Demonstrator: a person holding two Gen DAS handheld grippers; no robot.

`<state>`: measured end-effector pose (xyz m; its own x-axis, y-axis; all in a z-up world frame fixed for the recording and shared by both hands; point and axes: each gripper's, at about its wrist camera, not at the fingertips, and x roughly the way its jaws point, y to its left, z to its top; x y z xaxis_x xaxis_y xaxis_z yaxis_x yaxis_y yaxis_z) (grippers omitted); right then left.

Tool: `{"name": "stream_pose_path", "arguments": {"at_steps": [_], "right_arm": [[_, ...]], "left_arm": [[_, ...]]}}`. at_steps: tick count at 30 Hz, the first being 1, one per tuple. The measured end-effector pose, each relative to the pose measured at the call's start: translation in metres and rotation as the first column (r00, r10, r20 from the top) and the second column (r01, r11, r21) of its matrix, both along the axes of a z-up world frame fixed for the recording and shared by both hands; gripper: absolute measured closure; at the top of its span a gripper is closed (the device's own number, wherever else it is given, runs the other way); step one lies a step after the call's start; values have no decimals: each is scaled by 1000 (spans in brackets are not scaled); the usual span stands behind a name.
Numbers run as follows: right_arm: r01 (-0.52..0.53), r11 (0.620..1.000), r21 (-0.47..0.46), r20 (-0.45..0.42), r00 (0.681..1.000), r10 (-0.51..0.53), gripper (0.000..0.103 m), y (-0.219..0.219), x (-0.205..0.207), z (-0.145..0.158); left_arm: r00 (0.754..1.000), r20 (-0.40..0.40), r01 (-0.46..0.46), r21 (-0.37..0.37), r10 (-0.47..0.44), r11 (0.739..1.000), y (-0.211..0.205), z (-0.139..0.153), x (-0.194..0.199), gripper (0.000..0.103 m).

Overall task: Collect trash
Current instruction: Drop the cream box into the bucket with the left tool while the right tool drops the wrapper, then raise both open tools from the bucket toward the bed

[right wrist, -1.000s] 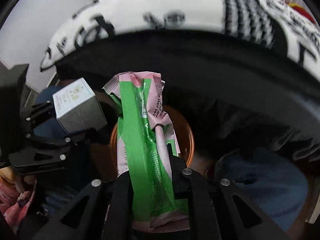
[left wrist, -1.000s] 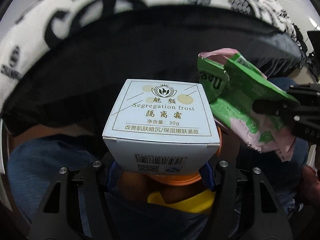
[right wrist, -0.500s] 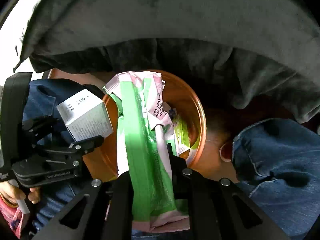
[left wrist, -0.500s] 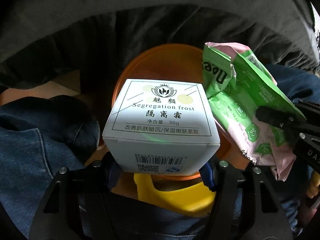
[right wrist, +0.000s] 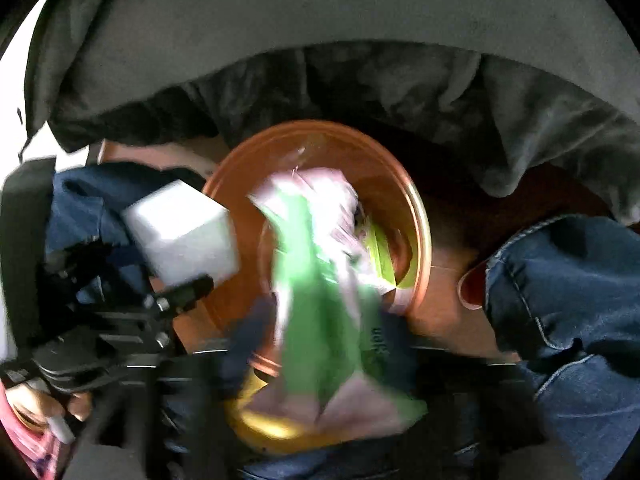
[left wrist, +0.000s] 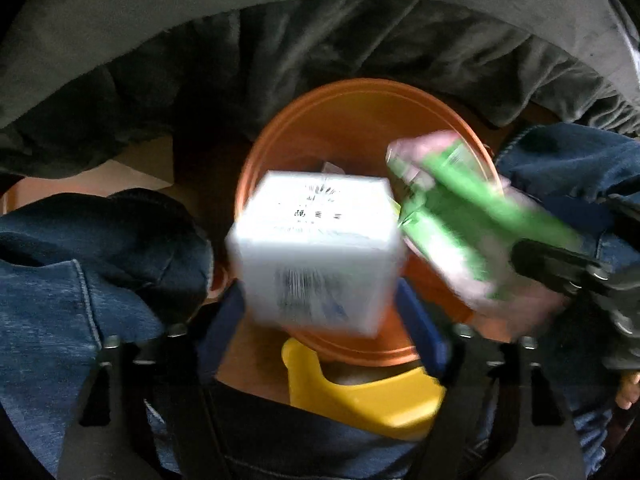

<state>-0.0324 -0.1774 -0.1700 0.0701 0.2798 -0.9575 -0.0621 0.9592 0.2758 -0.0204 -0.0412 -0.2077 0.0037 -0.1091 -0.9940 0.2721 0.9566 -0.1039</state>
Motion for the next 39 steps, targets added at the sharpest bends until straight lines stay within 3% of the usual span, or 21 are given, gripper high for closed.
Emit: {"name": "stream_pose_path", "arguments": {"at_steps": [6,20,26,31,33,36,39], "right_arm": [[62,998,12,56,996,-63,17,-16,4,19],[71,997,30,18,997,-71,15,-17,2,13],[72,996,56,80,994,-77,15,-21,0,36],[78,995,61,212,973,-90,15,-27,0,79],[84,994,66,276,956,-99,14,-32,0,99],[118,990,77,383,913,-138,13,-45,0,128],[167,981,103,474,858,-196,11,-64,0,154]], "left_arm": [[999,-12,-38,-2,37,999,8,-2,3,19],[999,-12,-43,-37,42,998,8,5,1,19],[991,131,-12,-124,28,992,7,52,0,19],[960,278,17,-180,34,984,11,105,7,19],[935,354,40,-205,36,978,12,133,14,19],[900,434,65,-236,45,970,12,164,26,19],[859,507,76,-269,74,960,11,196,54,12]]}}
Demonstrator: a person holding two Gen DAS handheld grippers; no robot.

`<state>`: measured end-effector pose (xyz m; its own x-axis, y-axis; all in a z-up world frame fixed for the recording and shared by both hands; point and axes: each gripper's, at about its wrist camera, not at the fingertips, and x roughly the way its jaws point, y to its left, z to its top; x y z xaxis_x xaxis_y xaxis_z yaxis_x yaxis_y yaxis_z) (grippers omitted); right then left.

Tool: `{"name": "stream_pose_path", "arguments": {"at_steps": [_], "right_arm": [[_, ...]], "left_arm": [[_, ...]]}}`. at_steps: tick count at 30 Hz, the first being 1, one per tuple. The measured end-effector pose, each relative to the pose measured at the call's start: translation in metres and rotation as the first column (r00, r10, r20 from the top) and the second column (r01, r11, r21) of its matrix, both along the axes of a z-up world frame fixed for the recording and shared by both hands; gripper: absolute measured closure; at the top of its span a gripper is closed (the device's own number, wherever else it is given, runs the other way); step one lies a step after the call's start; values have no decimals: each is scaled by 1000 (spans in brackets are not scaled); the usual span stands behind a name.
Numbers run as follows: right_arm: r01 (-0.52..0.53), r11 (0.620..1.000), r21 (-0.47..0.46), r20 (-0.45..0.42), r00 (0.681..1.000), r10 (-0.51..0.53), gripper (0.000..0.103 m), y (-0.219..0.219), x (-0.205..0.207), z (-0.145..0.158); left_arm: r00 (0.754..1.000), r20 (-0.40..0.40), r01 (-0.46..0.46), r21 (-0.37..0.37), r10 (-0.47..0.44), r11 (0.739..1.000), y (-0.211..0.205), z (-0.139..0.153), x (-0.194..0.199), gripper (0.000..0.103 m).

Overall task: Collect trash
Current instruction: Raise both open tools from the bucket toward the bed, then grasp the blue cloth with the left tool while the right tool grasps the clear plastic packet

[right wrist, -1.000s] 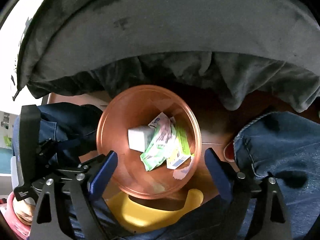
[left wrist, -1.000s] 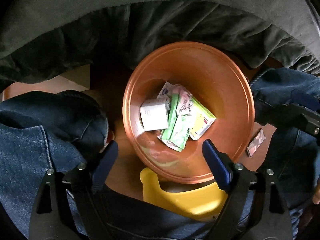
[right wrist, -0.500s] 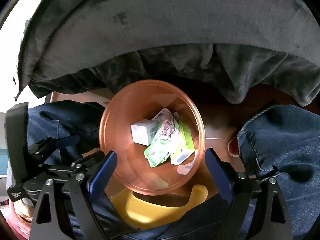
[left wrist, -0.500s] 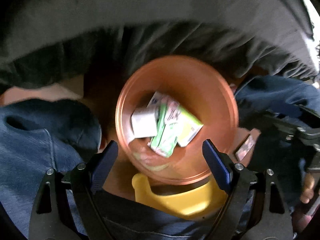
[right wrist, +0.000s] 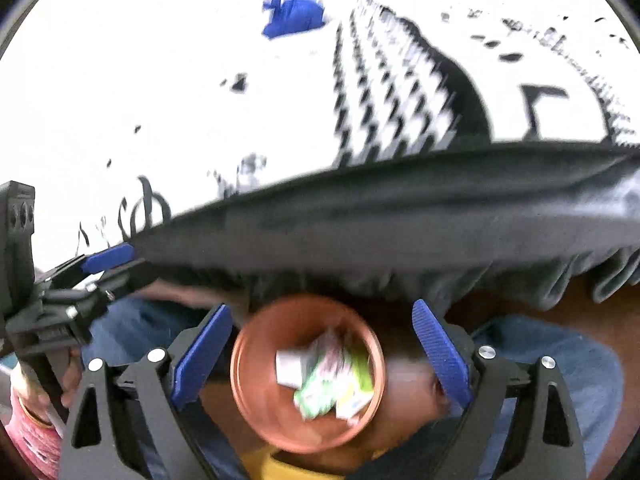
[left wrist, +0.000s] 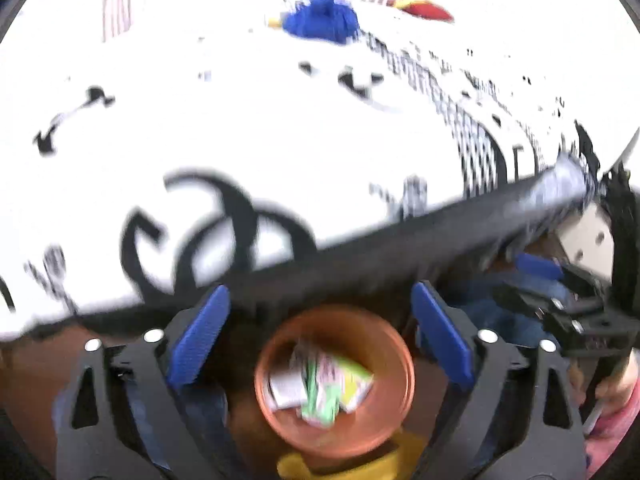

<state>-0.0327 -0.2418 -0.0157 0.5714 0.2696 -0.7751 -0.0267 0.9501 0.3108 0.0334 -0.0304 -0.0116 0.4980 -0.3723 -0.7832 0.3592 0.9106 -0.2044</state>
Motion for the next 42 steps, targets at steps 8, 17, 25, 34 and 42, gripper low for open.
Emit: {"name": "stream_pose_path", "arguments": {"at_steps": [8,17,25,34,42], "right_arm": [[61,998,24,75,995,-62,9,-33,5,20],[9,1000,0,7,1000,-9,9,-29,20,-1],[-65,996,-67,-13,998,64,9,-16,42,-3],[-53,997,-64,2,999,53,9,-22,57,15],[-30,995,-90,130,991,42,9,-33,80,68]], "left_arm": [[999,53,5,-122,2,992,-35,47,116,12],[995,3,-98,-127,99,987,-91,51,251,12],[980,-88,-184,-94,176,978,-104,29,313,12],[996,-16,-86,-91,85,992,-108,34,288,41],[996,53,-68,-132,75,989,-53,57,212,41]]}}
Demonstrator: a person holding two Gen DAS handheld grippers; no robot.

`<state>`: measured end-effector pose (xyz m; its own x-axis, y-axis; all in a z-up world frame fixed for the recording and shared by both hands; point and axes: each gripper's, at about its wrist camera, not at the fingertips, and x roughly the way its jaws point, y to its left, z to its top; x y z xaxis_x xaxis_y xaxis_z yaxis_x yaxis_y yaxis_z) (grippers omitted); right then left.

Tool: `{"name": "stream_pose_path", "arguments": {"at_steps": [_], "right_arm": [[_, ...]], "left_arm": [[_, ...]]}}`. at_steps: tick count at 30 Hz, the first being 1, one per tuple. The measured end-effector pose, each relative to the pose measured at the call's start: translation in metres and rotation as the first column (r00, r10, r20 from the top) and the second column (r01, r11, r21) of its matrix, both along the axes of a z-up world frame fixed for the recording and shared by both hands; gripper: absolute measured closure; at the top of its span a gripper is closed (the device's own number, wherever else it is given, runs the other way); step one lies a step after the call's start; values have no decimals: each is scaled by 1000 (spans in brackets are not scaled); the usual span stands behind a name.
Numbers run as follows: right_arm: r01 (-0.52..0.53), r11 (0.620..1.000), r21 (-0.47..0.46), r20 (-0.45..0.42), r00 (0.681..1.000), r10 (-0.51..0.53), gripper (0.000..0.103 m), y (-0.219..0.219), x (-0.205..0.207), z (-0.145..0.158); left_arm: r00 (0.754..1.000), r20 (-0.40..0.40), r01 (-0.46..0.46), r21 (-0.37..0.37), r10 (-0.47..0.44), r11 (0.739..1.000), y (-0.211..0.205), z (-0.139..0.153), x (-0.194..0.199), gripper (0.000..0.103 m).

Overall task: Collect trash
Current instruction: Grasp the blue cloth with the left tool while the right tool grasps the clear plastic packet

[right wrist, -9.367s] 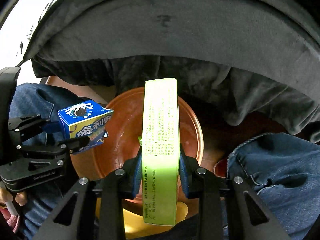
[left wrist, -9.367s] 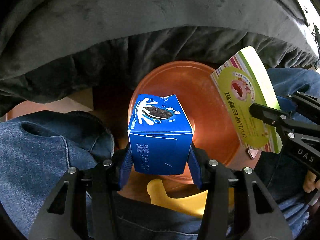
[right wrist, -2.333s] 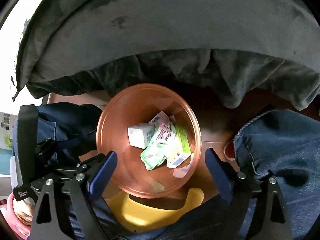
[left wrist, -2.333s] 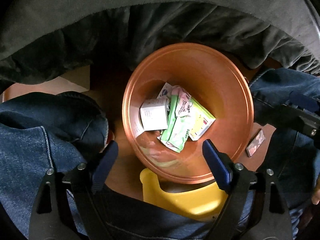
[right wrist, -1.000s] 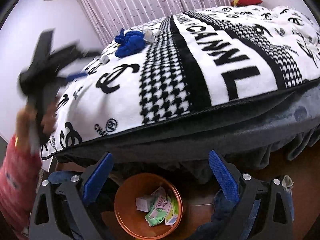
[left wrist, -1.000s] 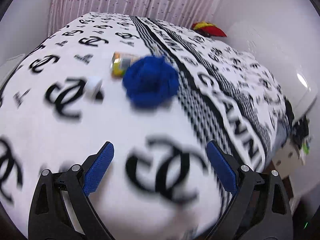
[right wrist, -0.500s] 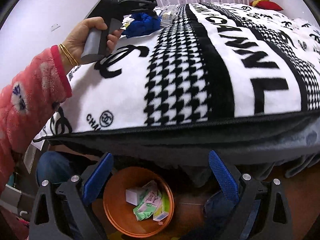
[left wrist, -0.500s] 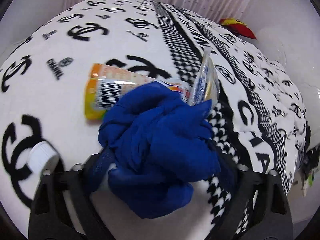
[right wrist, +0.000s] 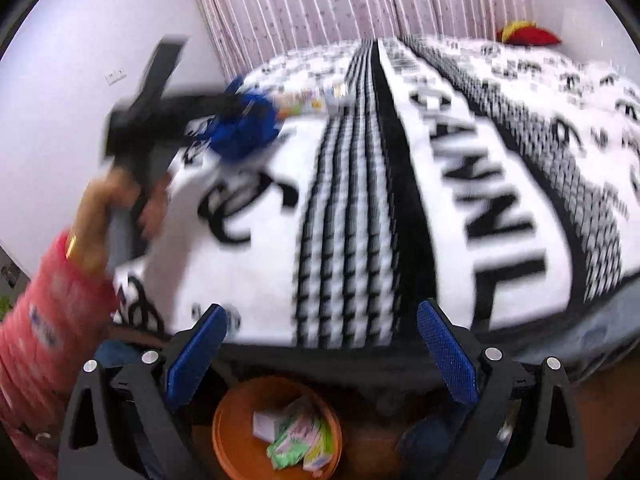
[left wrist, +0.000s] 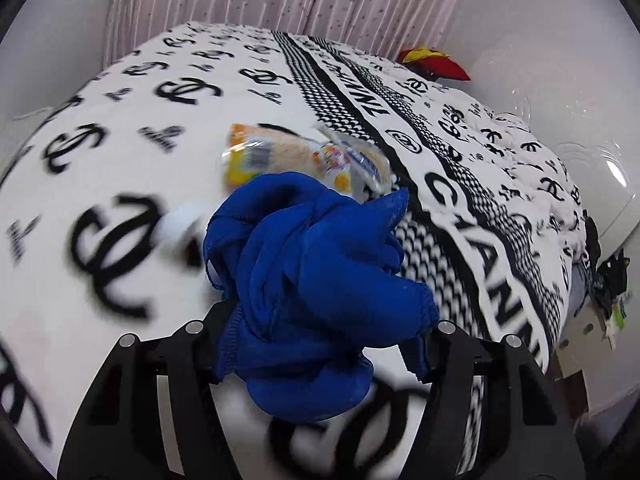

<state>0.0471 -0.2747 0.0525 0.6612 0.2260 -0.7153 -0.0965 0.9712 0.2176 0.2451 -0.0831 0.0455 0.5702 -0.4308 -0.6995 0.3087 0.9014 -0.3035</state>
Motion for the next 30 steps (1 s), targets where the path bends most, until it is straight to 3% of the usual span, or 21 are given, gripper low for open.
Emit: {"name": "stream_pose_path", "arguments": {"at_steps": [4,10,12,18,20,24,27,30], "right_arm": [[-39,999,17,97,995,37,9,-5,53,22],[-71,997,40,114,991,66,9,-6,183,28],[-59,998,35,95,994,56,15,-5,222,23],[26,998,55,-36,999,-24,18,-8,312,-3],[54,994,90,-87,995,-46,27,-9,331,-13],[82,984,159,-158,986,-56,62,-12,344,-28],[90,981,175,-154,986,-63,74,-16,336,-25],[80,985,155,-135,989,-59,78,-20,322,-16]], "left_arm": [[999,30,-22,25,21,999,30,3,-45,41],[997,44,-69,-1,69,998,65,5,-93,41],[996,49,-78,-9,78,997,75,7,-103,41],[994,60,-93,-5,93,996,91,10,-118,41],[994,60,-94,-4,95,996,95,9,-119,41],[994,41,-104,-13,105,994,103,5,-118,41],[994,43,-105,-15,105,994,105,4,-120,41],[994,49,-101,-20,102,995,105,6,-123,41]]}}
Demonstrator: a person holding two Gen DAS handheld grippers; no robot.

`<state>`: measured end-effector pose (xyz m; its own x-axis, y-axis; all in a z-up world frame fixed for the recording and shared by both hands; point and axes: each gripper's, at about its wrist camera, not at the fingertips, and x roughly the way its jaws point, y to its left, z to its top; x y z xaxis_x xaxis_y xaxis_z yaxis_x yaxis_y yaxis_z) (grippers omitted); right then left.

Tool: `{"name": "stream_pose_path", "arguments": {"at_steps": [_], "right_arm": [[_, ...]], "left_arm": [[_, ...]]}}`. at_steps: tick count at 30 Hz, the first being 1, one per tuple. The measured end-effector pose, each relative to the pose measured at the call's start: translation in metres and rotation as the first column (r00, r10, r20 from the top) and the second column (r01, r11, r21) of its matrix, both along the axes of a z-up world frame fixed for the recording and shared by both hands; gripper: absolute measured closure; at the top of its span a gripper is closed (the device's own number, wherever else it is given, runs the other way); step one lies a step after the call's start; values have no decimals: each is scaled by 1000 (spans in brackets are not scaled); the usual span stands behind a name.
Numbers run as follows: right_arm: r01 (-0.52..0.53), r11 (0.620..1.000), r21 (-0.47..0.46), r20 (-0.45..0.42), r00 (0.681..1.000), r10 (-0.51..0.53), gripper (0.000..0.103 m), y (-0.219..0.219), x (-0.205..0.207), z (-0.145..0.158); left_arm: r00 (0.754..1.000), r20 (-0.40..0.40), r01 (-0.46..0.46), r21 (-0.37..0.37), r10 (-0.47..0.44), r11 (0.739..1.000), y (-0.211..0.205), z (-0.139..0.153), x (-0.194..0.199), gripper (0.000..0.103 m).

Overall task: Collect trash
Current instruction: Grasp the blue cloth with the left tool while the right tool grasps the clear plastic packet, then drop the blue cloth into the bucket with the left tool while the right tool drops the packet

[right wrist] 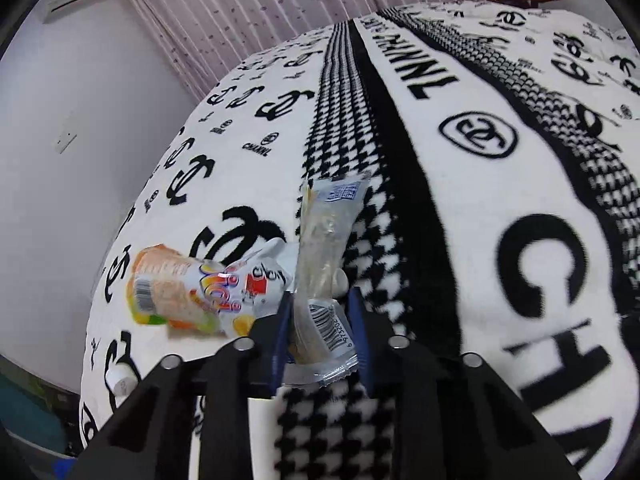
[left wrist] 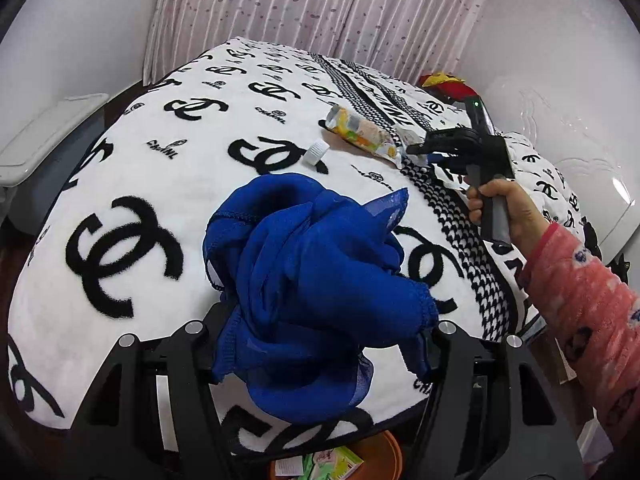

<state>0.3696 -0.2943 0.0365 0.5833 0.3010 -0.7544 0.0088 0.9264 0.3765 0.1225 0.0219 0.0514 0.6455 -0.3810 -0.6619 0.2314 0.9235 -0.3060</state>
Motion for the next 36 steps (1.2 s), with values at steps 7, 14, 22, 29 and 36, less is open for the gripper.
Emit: {"name": "stream_pose_path", "arguments": {"at_steps": [7,14,22,29,36], "right_arm": [[-29,996,-80,31,999,31,78,-4,-52,18],[-98,987,-127,76,991,108,78,11,-167,43],[-196,968,-158,60,976,207,78,44,-316,38],[-254,948,-191,-11,966,257,78,68,-401,3],[-327,924,-198,-153,942,300,78,91,-430,-55]], "left_arm": [[999,21,29,3,-29,1000,-7,8,-13,41],[995,20,97,39,-98,995,-17,14,-48,41],[979,-35,202,97,-200,974,-34,-8,-107,41],[951,-149,291,127,-272,948,-53,-49,-149,41],[906,-327,328,148,-267,933,-64,-107,-159,41]]}}
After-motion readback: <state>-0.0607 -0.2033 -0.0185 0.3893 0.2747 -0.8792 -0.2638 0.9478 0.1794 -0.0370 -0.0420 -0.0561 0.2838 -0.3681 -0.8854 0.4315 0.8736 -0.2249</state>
